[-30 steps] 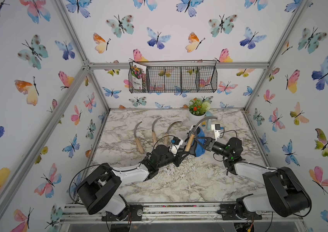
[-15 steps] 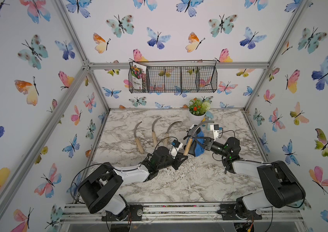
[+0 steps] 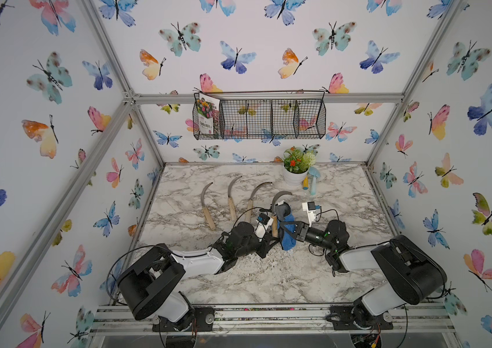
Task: Wipe small sickles with rags
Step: Wipe the small sickle.
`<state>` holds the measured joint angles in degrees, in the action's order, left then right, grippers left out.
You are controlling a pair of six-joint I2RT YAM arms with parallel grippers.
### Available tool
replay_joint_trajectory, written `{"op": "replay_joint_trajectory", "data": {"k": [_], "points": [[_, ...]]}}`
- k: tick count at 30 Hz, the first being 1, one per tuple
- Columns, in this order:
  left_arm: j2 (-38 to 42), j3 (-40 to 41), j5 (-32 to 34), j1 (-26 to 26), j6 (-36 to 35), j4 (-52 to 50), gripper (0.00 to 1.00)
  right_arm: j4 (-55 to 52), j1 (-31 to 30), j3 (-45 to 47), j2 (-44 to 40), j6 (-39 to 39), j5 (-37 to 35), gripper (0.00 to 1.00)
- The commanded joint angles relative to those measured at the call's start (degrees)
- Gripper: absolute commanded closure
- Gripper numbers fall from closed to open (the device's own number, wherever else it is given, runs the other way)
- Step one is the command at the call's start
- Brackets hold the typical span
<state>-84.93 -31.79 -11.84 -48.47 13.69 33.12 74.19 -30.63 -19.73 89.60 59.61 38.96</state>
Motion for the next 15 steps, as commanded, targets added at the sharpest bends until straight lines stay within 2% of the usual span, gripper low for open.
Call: {"op": "replay_joint_trajectory", "data": {"k": [1, 6, 15], "points": [[2.9, 0.0, 3.4, 0.2, -0.6, 4.8, 1.00, -2.9, -1.4, 1.5, 1.5, -2.8, -0.6, 0.98], [4.0, 0.6, 3.9, 0.2, -0.6, 4.8, 1.00, -2.9, 0.3, 1.3, 4.6, -2.6, -2.0, 0.98], [2.9, -0.6, 3.0, 0.2, -1.1, 3.5, 1.00, 5.1, 2.5, -0.5, 8.2, 0.6, 4.7, 0.98]]}}
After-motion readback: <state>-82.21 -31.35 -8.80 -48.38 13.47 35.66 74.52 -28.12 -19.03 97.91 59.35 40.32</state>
